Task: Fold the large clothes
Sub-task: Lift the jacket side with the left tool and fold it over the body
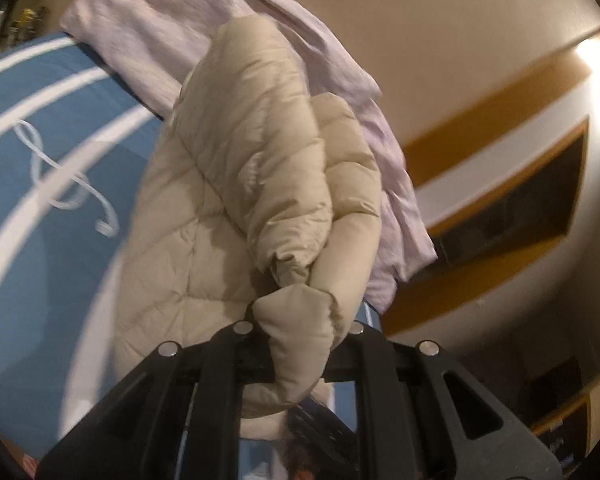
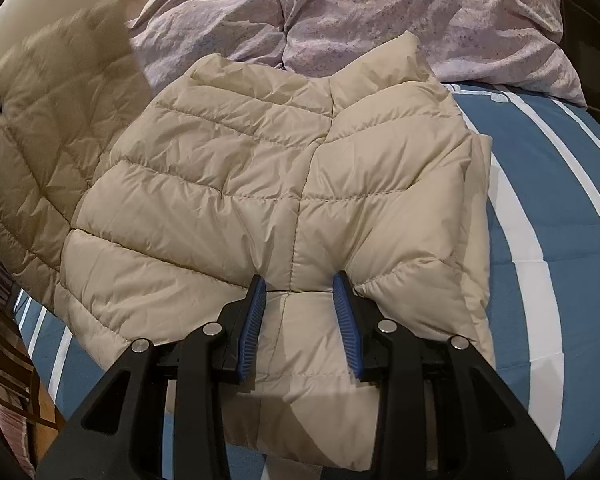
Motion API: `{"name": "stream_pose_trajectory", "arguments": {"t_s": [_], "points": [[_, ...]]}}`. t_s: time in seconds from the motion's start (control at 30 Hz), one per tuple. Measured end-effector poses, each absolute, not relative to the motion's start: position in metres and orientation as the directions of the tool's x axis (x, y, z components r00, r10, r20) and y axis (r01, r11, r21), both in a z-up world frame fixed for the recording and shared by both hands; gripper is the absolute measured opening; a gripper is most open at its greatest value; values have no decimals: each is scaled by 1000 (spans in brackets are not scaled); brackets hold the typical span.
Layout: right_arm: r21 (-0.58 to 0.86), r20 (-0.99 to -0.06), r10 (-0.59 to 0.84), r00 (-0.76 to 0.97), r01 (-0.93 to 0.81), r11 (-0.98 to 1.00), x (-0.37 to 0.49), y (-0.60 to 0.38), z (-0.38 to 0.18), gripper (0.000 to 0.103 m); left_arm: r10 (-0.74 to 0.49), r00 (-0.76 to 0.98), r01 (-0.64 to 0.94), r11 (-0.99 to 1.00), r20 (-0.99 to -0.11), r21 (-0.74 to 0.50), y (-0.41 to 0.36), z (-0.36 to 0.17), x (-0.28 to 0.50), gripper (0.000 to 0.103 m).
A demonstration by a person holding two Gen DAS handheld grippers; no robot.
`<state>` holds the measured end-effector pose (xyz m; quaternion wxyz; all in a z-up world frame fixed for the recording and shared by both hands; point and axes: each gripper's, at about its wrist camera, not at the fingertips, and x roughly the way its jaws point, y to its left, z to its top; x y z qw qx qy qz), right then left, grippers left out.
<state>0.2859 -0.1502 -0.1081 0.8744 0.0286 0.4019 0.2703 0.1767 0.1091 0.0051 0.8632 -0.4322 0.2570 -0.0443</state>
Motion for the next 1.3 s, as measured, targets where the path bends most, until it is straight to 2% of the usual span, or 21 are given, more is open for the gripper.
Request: {"name": "stream_pose_trajectory", "arguments": {"t_s": [0.27, 0.5, 0.83, 1.3], "points": [[285, -683, 509, 524, -450, 846, 287, -152, -109, 37, -429, 805, -58, 630, -409, -774, 42, -7, 206, 12], [309, -680, 526, 511, -451, 837, 291, -155, -110, 37, -484, 756, -42, 636, -440, -771, 4, -21, 233, 12], [337, -671, 548, 500, -452, 826, 294, -158, -112, 37, -486, 721, -54, 672, -494, -739, -27, -42, 253, 12], [354, -671, 556, 490, -448, 821, 303, -154, -114, 37, -486, 686, -65, 699, -541, -712, -33, -62, 263, 12]]}}
